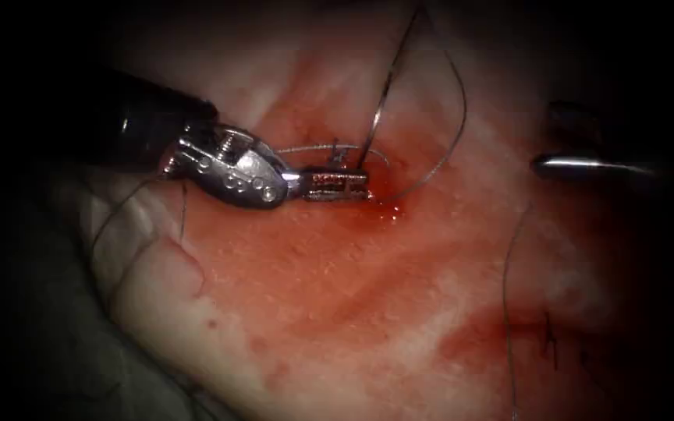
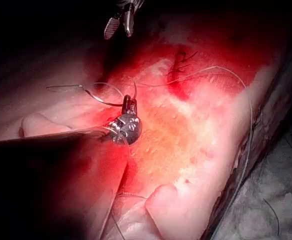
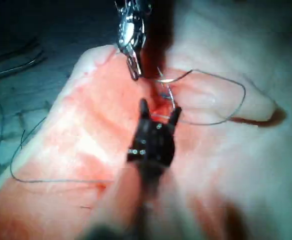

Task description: Wound Closure

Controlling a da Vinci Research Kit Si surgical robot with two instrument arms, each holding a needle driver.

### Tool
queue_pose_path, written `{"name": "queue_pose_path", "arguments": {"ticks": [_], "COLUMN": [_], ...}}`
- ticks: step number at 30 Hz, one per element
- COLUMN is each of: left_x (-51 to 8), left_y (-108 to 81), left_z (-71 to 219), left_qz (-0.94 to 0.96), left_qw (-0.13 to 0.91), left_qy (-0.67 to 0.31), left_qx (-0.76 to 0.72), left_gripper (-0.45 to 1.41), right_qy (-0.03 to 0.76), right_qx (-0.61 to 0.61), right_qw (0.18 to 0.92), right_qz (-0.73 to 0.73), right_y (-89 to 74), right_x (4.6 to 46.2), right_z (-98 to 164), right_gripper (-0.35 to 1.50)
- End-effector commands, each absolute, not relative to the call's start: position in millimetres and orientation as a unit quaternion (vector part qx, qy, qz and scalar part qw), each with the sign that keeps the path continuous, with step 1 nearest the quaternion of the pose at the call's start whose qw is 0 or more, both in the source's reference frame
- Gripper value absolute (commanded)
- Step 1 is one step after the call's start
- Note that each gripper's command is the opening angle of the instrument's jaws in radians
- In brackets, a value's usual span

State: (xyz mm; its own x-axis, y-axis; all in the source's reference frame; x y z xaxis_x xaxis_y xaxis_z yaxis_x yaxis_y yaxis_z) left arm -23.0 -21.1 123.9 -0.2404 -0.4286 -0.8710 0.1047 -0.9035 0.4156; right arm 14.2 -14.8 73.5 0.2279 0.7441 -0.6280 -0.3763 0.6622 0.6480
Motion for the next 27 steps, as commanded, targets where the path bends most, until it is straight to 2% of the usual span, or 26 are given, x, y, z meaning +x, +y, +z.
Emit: {"name": "queue_pose_path", "arguments": {"ticks": [1,4,10,16,27], "left_x": [-23.6,-23.6,-23.6,-23.8,-23.8], "left_y": [-21.5,-21.6,-22.0,-22.3,-22.4], "left_z": [124.3,123.9,122.6,122.3,122.5], "left_qz": [-0.773,-0.76,-0.739,-0.737,-0.738], "left_qw": [0.183,0.227,0.286,0.299,0.299], "left_qy": [-0.144,-0.173,-0.237,-0.252,-0.252], "left_qx": [0.591,0.584,0.561,0.551,0.55], "left_gripper": [-0.45,-0.45,-0.45,-0.45,-0.45], "right_qy": [0.51,0.515,0.522,0.538,0.554], "right_qx": [0.206,0.239,0.262,0.265,0.299], "right_qw": [0.744,0.72,0.682,0.655,0.622], "right_qz": [0.38,0.399,0.441,0.46,0.465], "right_y": [-15.8,-16.9,-18.7,-17.9,-17.6], "right_x": [17.3,20.0,20.9,21.1,24.2], "right_z": [74.6,77.0,81.7,82.5,83.3], "right_gripper": [0.96,0.99,1.06,1.06,1.03]}}
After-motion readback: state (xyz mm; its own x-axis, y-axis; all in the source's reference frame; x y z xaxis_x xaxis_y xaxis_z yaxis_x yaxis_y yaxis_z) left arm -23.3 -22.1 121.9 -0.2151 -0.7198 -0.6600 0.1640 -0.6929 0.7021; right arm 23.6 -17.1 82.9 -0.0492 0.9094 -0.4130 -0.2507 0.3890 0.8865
